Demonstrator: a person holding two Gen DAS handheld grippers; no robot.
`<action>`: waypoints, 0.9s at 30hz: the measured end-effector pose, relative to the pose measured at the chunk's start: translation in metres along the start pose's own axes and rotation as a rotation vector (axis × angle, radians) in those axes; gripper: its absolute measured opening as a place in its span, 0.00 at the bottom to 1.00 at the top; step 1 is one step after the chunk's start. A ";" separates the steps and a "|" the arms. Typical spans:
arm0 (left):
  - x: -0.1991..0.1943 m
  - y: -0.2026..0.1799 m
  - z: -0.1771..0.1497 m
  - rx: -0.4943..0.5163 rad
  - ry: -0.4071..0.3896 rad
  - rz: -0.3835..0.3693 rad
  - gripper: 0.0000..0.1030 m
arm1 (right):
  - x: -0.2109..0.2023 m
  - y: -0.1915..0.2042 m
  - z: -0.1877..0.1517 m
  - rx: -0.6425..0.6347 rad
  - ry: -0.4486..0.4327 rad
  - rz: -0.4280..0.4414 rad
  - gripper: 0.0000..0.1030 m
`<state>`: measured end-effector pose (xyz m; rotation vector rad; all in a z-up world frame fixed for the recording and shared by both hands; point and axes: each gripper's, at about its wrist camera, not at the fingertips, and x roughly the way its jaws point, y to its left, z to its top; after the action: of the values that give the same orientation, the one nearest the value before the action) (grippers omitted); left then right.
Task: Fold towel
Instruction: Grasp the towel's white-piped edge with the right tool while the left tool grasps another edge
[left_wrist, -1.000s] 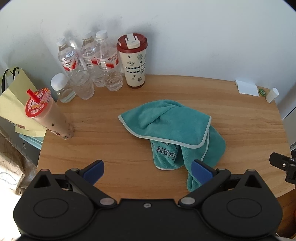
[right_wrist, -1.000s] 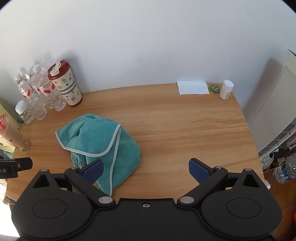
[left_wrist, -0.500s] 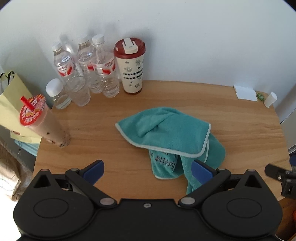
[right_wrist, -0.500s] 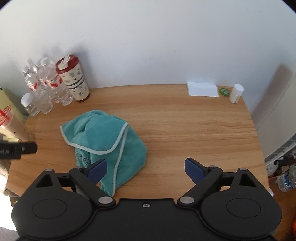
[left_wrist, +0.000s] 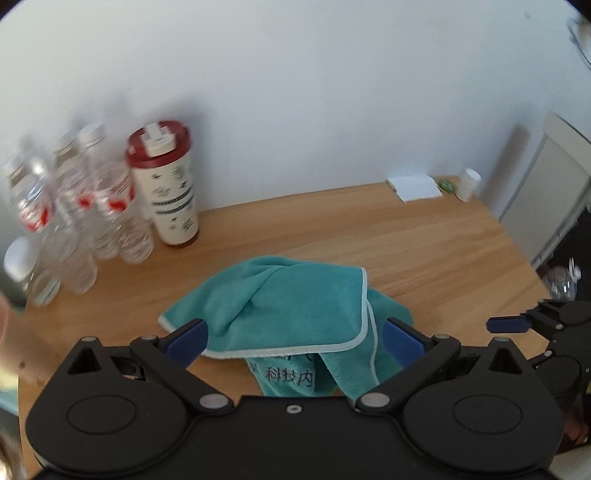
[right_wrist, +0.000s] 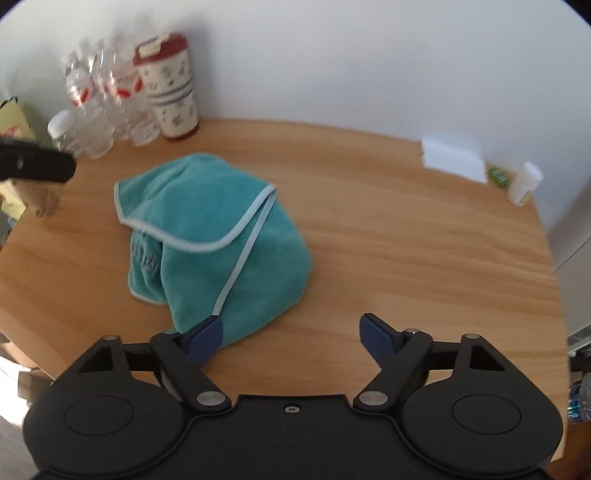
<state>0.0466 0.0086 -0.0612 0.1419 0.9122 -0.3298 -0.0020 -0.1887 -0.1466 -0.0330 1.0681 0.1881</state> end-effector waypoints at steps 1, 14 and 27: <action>0.005 0.001 -0.001 0.016 -0.003 -0.002 1.00 | 0.003 0.000 -0.001 0.003 0.004 0.005 0.79; 0.071 0.042 -0.031 0.164 0.031 -0.043 0.99 | 0.041 0.020 -0.001 -0.021 -0.019 0.081 0.58; 0.115 0.086 -0.056 0.299 0.100 -0.073 0.99 | 0.059 0.062 0.029 -0.296 -0.145 0.049 0.53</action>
<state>0.0989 0.0792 -0.1884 0.4036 0.9643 -0.5303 0.0397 -0.1158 -0.1804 -0.2565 0.8902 0.3864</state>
